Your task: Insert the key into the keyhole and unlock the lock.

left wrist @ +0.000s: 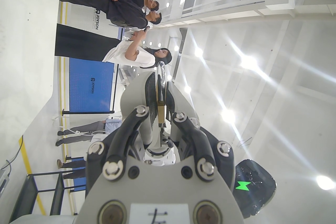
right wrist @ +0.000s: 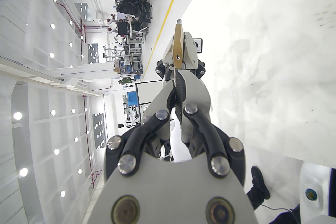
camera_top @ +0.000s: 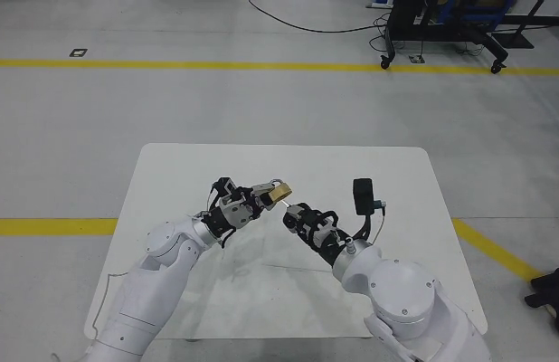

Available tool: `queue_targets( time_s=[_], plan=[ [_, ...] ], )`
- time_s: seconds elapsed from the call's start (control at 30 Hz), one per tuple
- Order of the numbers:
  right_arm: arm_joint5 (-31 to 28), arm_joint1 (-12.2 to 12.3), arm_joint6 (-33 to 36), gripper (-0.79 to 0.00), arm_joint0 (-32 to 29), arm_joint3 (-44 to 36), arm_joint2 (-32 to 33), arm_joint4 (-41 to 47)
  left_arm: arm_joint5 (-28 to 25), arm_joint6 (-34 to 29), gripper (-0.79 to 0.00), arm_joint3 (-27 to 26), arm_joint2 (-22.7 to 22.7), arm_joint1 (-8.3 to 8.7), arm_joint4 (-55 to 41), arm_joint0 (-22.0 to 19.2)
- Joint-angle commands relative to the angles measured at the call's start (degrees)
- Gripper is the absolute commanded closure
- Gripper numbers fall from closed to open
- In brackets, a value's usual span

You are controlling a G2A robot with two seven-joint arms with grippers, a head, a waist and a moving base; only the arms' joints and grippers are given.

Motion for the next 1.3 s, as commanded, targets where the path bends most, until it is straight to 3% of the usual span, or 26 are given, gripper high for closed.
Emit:
queue_targets(
  time_s=[0.0,1.27],
  plan=[
    [0.25,-0.14,-0.21,0.0,-0.07,0.0,0.26,0.42,-0.13,-0.24,0.0,0.06,0.03,-0.02,-0.03,-0.06],
    [3.59,-2.16,-0.26,0.0,0.92,0.12,1.1,1.41,0.88,-1.75,0.0,1.27,-0.08,-0.12,0.81,-1.45]
  ],
)
